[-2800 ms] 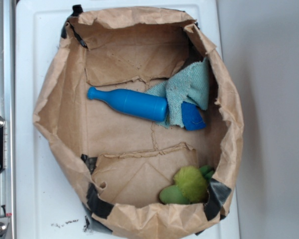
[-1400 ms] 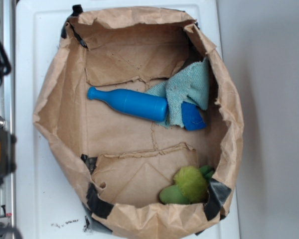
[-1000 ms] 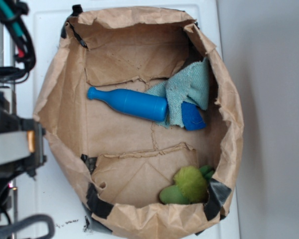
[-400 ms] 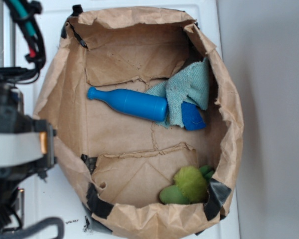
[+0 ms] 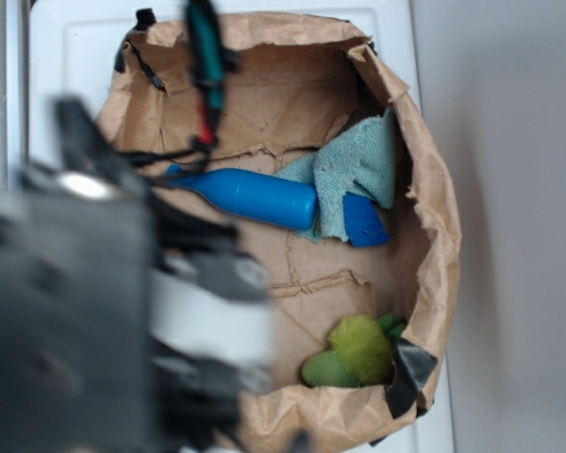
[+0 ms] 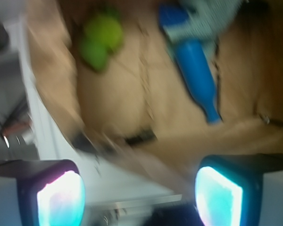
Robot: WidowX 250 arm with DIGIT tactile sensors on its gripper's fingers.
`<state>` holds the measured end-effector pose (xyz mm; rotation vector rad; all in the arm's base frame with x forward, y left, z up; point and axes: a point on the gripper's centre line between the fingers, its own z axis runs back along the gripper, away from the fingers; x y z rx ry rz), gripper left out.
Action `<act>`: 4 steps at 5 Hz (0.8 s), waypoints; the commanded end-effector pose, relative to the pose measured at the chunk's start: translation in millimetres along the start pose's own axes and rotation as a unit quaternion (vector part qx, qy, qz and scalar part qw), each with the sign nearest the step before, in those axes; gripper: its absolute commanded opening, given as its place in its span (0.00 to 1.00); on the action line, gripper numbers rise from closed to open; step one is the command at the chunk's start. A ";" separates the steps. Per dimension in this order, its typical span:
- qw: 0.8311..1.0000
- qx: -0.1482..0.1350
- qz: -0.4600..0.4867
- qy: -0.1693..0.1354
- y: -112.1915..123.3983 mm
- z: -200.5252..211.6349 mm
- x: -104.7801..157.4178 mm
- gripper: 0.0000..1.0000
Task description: Grab the blue bottle.
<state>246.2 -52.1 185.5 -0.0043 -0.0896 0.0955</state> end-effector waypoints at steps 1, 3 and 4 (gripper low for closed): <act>1.000 -0.001 0.001 -0.022 -3.1 11.3 6.4 1.00; 1.000 -0.001 0.001 -0.022 -3.1 11.3 6.4 1.00; 0.999 -0.021 -0.021 -0.018 -5.5 -7.1 39.1 1.00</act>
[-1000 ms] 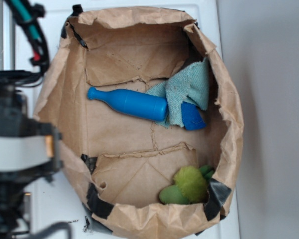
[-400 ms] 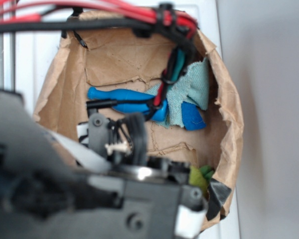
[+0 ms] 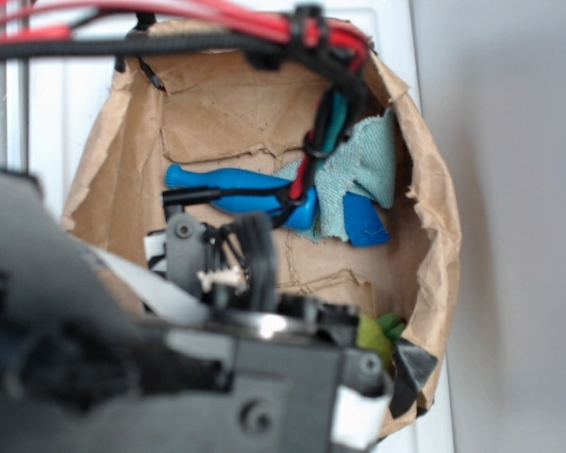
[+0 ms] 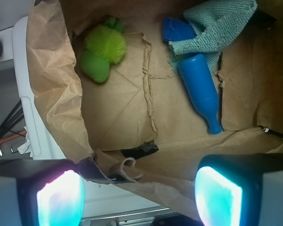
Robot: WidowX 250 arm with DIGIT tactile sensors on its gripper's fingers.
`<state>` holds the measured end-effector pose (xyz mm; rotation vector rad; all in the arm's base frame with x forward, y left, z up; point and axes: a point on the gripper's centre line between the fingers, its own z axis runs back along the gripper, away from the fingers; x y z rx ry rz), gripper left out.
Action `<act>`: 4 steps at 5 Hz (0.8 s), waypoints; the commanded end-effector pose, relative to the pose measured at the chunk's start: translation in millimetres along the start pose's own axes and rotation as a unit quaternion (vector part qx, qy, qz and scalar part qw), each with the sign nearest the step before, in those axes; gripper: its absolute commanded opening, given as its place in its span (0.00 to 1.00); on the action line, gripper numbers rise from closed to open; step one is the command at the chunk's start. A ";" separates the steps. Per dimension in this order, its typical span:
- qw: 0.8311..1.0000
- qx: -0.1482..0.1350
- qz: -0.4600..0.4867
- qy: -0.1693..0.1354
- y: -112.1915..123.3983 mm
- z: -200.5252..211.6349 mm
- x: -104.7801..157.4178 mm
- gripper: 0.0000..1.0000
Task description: Grab the blue bottle.
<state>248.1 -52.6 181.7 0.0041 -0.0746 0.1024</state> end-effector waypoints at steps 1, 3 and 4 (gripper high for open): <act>0.997 -0.024 -0.058 -0.046 -9.3 -7.2 53.1 1.00; 0.968 -0.071 -0.204 -0.125 24.2 -1.8 43.6 1.00; 0.969 -0.091 -0.193 -0.124 43.0 -5.8 56.7 1.00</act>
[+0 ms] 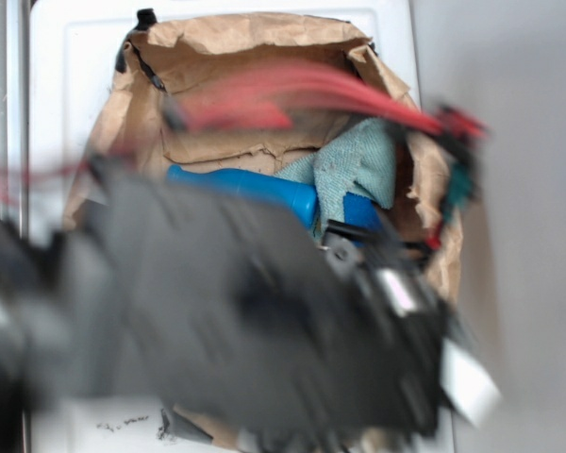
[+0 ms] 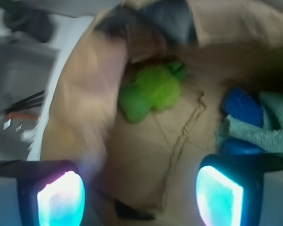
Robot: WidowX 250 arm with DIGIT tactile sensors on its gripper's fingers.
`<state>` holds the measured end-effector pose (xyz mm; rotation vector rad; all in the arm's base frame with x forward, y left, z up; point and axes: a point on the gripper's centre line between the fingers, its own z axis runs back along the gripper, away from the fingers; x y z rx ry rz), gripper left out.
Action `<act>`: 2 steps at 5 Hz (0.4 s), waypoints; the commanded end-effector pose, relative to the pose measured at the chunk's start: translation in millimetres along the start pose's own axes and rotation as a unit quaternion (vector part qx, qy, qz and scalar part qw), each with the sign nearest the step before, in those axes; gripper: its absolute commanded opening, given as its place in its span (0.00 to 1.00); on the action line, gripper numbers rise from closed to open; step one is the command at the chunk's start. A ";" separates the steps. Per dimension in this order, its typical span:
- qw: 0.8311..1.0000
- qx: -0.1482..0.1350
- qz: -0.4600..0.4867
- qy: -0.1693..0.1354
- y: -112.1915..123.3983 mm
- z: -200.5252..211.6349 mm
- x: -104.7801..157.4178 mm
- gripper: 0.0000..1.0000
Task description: Grab the blue bottle.
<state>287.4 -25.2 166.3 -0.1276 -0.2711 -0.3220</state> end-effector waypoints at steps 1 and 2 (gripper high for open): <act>0.999 0.000 0.038 0.001 44.4 -3.4 13.2 1.00; 1.000 0.002 -0.007 0.009 34.7 -17.7 5.7 1.00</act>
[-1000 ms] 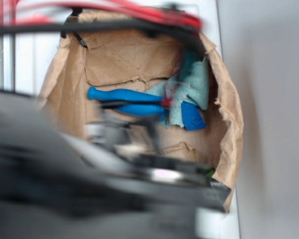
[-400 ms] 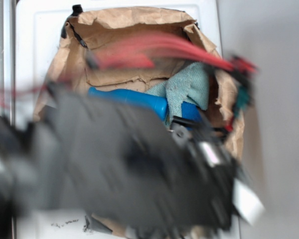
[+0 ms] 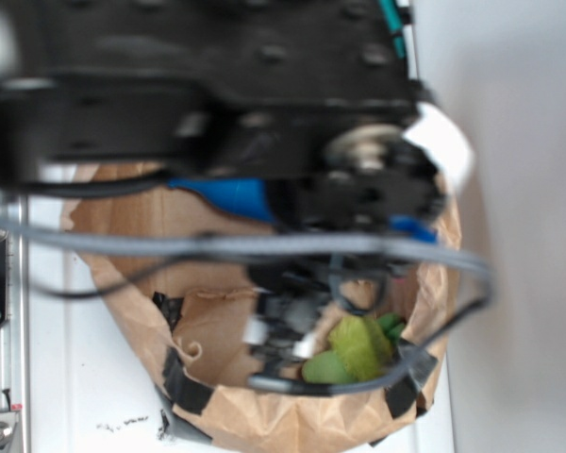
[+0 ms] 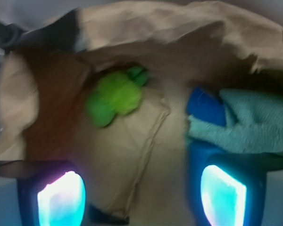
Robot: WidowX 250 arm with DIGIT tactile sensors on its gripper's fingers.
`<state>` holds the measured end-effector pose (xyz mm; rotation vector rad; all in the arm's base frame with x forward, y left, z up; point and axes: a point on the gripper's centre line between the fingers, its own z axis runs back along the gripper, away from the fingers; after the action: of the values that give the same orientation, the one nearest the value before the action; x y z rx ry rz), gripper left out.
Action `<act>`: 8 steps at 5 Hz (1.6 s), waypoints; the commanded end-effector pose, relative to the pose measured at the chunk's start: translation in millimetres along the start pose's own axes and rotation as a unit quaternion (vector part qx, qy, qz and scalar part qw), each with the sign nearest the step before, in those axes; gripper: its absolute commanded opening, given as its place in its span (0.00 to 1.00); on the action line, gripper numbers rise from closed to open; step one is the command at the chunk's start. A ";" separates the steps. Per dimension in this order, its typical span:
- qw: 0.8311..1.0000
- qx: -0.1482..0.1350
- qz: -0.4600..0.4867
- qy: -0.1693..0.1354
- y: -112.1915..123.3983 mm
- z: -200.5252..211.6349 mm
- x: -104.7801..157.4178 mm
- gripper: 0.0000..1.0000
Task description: Grab the blue bottle.
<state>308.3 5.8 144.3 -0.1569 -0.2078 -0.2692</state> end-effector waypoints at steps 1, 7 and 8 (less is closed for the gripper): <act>0.995 0.055 -0.079 -0.009 -3.9 -12.6 -17.2 1.00; 0.993 0.100 -0.062 0.016 -8.9 -77.4 -22.9 1.00; 0.993 0.099 -0.063 0.010 -7.1 -71.3 -21.3 1.00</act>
<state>289.5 -6.2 58.2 0.0409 -0.1733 -0.3618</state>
